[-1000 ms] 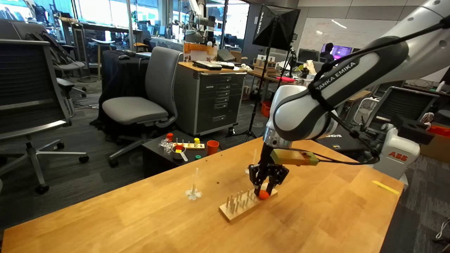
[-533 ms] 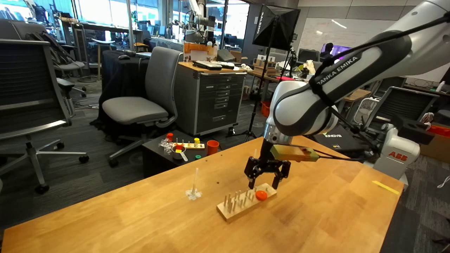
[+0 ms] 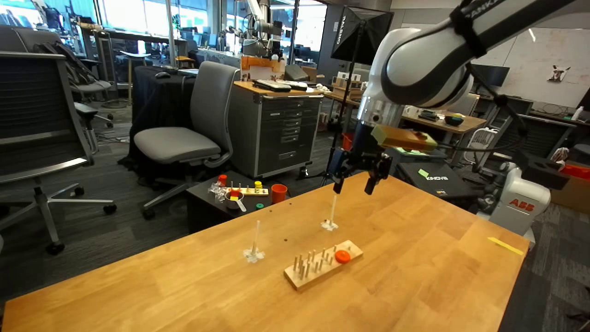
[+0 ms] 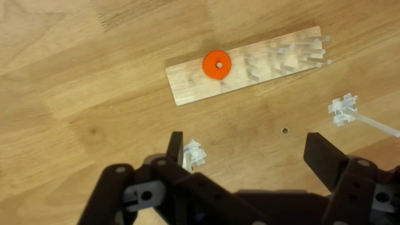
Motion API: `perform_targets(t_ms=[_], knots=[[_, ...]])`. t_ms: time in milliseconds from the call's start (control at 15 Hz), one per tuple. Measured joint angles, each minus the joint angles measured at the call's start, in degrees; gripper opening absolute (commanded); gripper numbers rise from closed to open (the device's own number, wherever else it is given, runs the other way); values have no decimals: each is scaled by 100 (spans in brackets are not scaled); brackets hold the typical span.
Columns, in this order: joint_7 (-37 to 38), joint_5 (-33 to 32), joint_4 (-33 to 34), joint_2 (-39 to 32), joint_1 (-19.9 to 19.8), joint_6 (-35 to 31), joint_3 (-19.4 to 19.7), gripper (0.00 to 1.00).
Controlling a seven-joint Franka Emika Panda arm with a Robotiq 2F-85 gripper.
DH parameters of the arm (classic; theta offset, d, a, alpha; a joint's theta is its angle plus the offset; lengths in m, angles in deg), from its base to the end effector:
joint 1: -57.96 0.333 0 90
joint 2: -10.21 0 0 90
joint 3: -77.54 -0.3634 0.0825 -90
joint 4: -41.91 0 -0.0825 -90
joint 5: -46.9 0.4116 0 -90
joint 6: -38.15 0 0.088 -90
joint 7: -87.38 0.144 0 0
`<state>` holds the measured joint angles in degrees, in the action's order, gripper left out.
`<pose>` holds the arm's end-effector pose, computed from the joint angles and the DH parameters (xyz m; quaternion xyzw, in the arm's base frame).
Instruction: Put the orange ring on the wooden platform
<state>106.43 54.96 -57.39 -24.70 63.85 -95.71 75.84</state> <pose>0.7088 0.0987 0.2120 -0.9868 0.1508 0.0167 0.0567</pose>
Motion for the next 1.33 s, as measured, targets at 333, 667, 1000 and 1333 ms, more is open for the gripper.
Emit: perform_targets(t_ms=[333, 667, 1000, 1333], knots=[[134, -510, -269, 809, 126, 783, 91, 100], [232, -1010, -304, 1178, 170, 1416, 112, 100], [214, -1033, -315, 1304, 170, 1678, 101, 100], [209, -1033, -317, 1352, 170, 1849, 72, 100]])
